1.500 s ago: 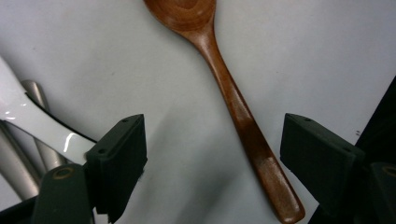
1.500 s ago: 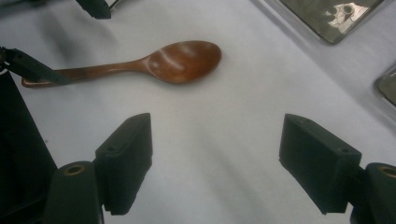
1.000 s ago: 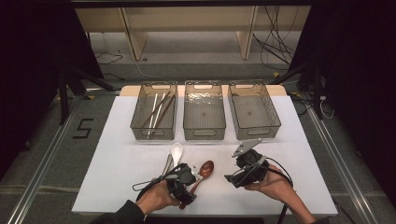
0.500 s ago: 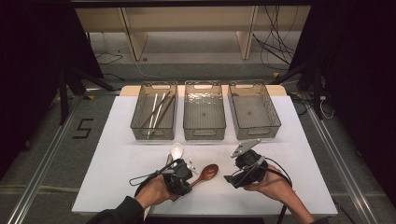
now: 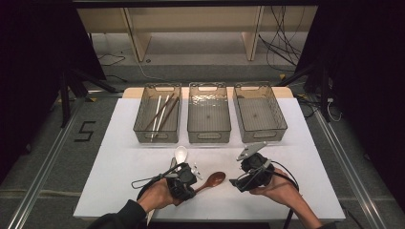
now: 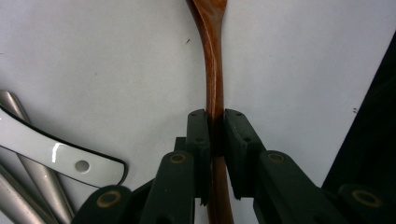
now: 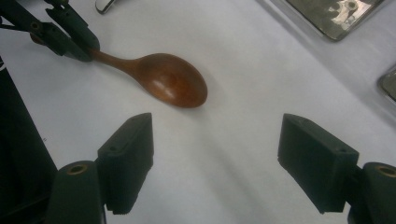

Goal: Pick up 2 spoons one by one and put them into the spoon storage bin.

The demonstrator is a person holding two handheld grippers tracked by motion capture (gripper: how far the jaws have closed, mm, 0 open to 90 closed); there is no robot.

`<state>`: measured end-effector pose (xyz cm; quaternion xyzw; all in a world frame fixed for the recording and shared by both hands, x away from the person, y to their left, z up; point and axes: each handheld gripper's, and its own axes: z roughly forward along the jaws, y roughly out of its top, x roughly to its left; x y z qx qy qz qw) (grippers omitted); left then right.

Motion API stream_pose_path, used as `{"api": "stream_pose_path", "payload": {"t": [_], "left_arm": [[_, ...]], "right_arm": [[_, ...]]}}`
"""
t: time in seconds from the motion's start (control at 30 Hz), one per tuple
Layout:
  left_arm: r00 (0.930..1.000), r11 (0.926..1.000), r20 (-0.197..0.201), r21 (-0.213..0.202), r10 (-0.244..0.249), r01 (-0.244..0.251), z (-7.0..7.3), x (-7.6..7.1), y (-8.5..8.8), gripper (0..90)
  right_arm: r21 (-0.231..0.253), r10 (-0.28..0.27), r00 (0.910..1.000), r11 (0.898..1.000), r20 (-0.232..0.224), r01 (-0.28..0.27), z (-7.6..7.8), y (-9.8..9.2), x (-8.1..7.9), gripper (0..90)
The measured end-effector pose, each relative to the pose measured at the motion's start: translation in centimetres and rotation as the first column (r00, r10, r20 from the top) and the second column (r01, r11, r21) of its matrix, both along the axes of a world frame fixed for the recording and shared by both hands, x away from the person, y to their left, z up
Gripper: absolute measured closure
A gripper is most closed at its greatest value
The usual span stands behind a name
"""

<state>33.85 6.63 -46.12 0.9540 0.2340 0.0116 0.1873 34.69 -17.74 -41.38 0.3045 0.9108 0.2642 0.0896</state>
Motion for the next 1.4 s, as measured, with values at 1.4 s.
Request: {"api": "stream_pose_path", "payload": {"t": [1.4], "left_arm": [[0.9832,0.9643,0.102,-0.234,0.151,-0.124,6.2,4.4,3.4,84.2]], "right_arm": [[0.018,-0.010,0.9999,1.000,0.012,0.009,0.3,-0.2,0.0,27.8]]}}
